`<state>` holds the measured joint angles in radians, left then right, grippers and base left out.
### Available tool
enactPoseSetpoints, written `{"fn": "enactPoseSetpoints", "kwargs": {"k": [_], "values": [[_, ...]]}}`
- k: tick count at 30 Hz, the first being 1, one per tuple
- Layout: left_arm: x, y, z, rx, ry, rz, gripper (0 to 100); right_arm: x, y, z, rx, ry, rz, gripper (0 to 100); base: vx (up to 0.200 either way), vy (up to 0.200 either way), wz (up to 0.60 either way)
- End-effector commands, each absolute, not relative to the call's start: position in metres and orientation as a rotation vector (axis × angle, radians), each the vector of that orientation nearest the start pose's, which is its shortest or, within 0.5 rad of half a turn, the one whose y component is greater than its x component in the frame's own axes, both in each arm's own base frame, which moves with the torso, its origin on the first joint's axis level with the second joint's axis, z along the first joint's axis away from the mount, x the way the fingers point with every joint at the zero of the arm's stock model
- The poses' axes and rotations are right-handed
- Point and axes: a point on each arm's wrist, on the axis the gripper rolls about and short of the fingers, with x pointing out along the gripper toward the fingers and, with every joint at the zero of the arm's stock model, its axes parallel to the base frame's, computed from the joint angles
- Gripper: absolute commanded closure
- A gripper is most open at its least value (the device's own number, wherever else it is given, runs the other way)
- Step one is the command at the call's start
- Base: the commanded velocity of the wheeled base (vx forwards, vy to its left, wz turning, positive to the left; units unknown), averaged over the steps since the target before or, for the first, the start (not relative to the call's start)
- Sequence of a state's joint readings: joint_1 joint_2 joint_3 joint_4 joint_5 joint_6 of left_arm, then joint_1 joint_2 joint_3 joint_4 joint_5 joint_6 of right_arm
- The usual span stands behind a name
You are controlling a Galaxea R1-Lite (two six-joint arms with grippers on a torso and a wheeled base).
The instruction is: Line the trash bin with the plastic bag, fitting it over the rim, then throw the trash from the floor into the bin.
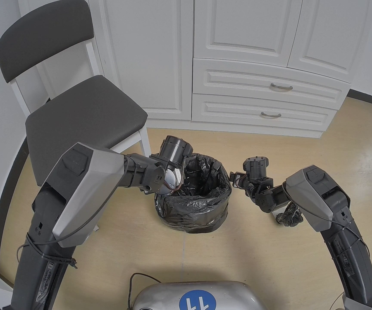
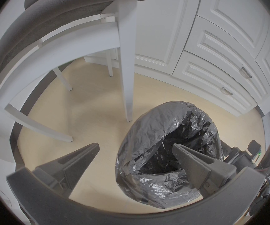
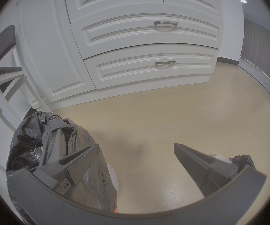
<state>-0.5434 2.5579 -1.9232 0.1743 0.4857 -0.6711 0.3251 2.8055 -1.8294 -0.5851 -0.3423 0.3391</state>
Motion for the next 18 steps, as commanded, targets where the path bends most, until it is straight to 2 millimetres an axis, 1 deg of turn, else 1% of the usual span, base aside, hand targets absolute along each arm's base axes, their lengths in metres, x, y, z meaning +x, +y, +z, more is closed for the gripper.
{"fn": "enactPoseSetpoints", "kwargs": {"k": [1, 3, 5, 7, 9, 11, 12, 14, 18], "values": [[0.437, -0.261, 0.03, -0.227, 0.698, 0.168, 0, 0.511, 0.164, -0.049, 0.204, 0.372, -0.082, 0, 0.0, 0.0, 0.0], [0.439, -0.264, 0.021, -0.22, 0.703, 0.166, 0, 0.511, 0.164, -0.05, 0.204, 0.372, -0.082, 0, 0.0, 0.0, 0.0], [0.441, -0.266, 0.017, -0.222, 0.7, 0.167, 0, 0.511, 0.164, -0.05, 0.204, 0.37, -0.082, 0, 0.0, 0.0, 0.0], [0.447, -0.265, -0.002, -0.217, 0.709, 0.185, 0, 0.511, 0.164, -0.052, 0.203, 0.373, -0.081, 0, 0.0, 0.0, 0.0], [0.451, -0.262, -0.011, -0.221, 0.704, 0.191, 0, 0.511, 0.165, -0.054, 0.202, 0.375, -0.08, 0, 0.0, 0.0, 0.0], [0.454, -0.26, -0.012, -0.232, 0.691, 0.193, 0, 0.511, 0.165, -0.055, 0.201, 0.376, -0.08, 0, 0.0, 0.0, 0.0], [0.46, -0.257, -0.014, -0.255, 0.658, 0.191, 0, 0.51, 0.166, -0.055, 0.201, 0.378, -0.078, 0, 0.0, 0.0, 0.0], [0.465, -0.251, -0.017, -0.258, 0.64, 0.193, 0, 0.51, 0.166, -0.055, 0.202, 0.378, -0.079, 0, 0.0, 0.0, 0.0], [0.471, -0.246, -0.016, -0.286, 0.605, 0.196, 0, 0.51, 0.167, -0.055, 0.202, 0.378, -0.077, 0, 0.0, 0.0, 0.0]]}}
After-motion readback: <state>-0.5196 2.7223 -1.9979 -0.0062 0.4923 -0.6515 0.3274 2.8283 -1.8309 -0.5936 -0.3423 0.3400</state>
